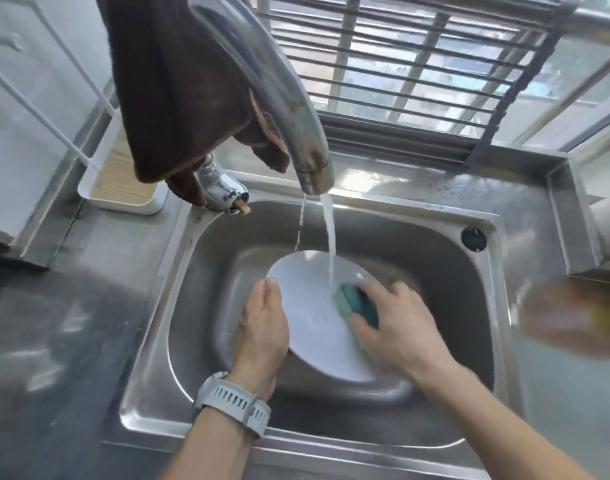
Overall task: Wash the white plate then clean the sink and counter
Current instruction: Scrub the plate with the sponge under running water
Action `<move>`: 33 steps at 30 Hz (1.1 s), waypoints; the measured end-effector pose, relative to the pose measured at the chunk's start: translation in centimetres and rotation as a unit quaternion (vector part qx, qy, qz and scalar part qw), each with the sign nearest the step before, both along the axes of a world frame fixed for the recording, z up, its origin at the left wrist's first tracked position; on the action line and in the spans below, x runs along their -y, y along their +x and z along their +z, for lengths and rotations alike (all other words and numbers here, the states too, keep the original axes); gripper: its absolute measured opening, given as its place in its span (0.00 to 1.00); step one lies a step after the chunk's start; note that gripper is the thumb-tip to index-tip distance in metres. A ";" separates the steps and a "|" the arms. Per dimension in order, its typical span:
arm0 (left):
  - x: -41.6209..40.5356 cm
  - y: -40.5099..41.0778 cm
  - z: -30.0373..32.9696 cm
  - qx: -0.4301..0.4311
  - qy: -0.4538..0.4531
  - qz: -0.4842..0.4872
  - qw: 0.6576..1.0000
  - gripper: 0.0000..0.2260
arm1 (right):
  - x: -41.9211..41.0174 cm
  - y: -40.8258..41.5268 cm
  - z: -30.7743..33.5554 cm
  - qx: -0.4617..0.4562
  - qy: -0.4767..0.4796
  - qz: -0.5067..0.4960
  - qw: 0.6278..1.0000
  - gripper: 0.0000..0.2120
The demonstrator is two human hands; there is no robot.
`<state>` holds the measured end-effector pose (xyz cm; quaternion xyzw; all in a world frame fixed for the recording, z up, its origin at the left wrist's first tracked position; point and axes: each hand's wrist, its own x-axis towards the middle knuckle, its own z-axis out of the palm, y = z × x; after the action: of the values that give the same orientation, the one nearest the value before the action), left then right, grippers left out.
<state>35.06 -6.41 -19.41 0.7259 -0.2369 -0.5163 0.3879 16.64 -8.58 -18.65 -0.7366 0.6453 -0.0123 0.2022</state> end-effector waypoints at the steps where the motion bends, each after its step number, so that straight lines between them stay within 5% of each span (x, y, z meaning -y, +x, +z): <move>1: 0.0 -0.2 0.0 0.001 0.001 -0.003 1.000 0.18 | -2.1 0.7 1.2 0.043 0.009 0.010 0.999 0.23; 4: -0.6 -1.0 -0.4 -0.014 0.010 -0.009 1.000 0.19 | -1.4 4.2 1.8 0.123 0.009 0.074 0.990 0.22; 10: -0.5 -0.2 -0.4 -0.030 -0.006 0.010 0.999 0.17 | 2.8 0.6 -0.3 -0.007 0.004 0.004 1.000 0.24; 15: -0.1 -1.4 -0.1 -0.018 -0.010 0.012 1.000 0.17 | -1.7 3.3 2.5 0.120 -0.007 0.082 0.989 0.24; 22: 0.5 -0.4 0.1 -0.020 -0.044 0.015 0.999 0.17 | 2.4 -0.4 0.8 -0.002 -0.032 0.008 0.999 0.23; 27: 0.3 -1.5 0.3 0.026 -0.037 -0.010 0.999 0.17 | -0.8 3.9 2.7 0.115 -0.031 0.079 0.990 0.23; 33: 0.7 -0.1 0.1 0.013 -0.054 -0.003 0.998 0.17 | 2.5 -0.2 0.4 -0.009 -0.034 -0.033 0.999 0.23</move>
<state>34.96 -7.08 -19.32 0.7098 -0.2716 -0.4946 0.4216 16.44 -11.11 -18.23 -0.7216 0.6699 -0.0342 0.1714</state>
